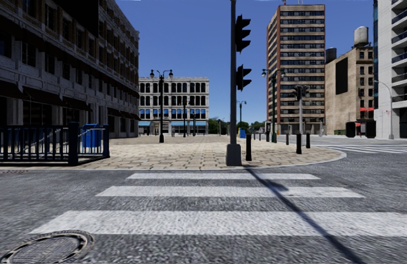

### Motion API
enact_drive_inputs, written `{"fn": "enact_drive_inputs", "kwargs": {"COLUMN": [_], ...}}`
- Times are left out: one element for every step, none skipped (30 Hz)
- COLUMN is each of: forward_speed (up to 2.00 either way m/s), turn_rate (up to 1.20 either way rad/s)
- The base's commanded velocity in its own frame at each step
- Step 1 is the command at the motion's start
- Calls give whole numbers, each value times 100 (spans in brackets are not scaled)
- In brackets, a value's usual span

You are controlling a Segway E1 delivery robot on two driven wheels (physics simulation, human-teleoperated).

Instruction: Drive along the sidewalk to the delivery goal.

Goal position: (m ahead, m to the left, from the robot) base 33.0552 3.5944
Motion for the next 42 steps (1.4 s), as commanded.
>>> {"fn": "enact_drive_inputs", "kwargs": {"forward_speed": [200, 200, 200, 200, 200, 200, 200, 200, 200, 200, 200, 200, 200, 200, 200, 200, 200, 200, 200, 200, 200, 200, 200, 200, 200, 200, 200, 200, 200, 200, 200, 200, 200, 200, 200, 200, 163, 163, 163, 163, 163, 163], "turn_rate": [16, 16, 16, 16, 16, 16, 16, 16, 16, 16, 16, 21, 24, 24, 24, 11, 0, 0, 0, 0, 0, 0, 0, 0, 0, 0, 0, 0, 0, 0, 0, 4, 12, 18, 22, 22, 28, 24, 21, 21, 20, 20]}}
